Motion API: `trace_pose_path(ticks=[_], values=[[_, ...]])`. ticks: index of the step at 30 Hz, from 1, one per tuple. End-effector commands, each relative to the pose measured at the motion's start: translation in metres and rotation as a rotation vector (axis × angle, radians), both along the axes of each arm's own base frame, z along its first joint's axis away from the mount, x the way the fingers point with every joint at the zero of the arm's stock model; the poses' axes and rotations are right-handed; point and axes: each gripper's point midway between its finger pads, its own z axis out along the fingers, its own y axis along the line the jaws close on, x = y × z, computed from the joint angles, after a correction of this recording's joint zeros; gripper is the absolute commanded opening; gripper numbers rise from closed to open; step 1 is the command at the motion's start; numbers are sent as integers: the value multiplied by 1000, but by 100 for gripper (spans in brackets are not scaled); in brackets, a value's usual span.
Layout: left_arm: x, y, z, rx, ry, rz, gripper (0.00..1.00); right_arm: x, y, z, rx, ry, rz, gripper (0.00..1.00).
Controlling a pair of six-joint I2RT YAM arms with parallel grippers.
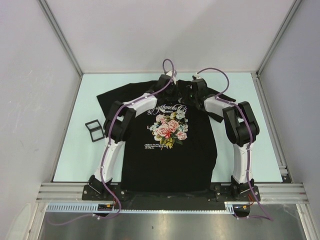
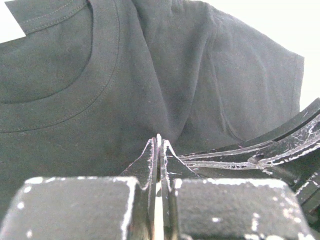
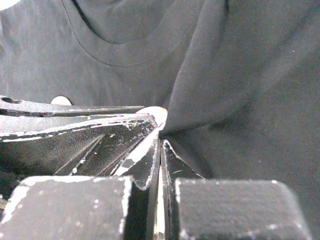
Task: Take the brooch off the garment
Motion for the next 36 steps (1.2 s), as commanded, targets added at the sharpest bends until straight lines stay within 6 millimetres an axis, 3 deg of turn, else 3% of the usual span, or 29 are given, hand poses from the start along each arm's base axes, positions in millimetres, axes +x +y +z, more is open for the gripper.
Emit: trace_pose_path(ticks=[1,14,15,30,36], values=[[-6,-16,34,-99,-36,-71,0,15,13,18,53,-77,22,0],[-15,-21,18,-78,5,-115,0,35,22,53,153,-217,92,0],[-19,-20,9,-61,35,-119,0,37,20,56,160,-226,98,0],[-40,-41,-1,14,72,-259,0,30,57,79,250,-316,280,0],[-50,-48,-4,18,73,-275,0,38,56,85,242,-340,266,0]])
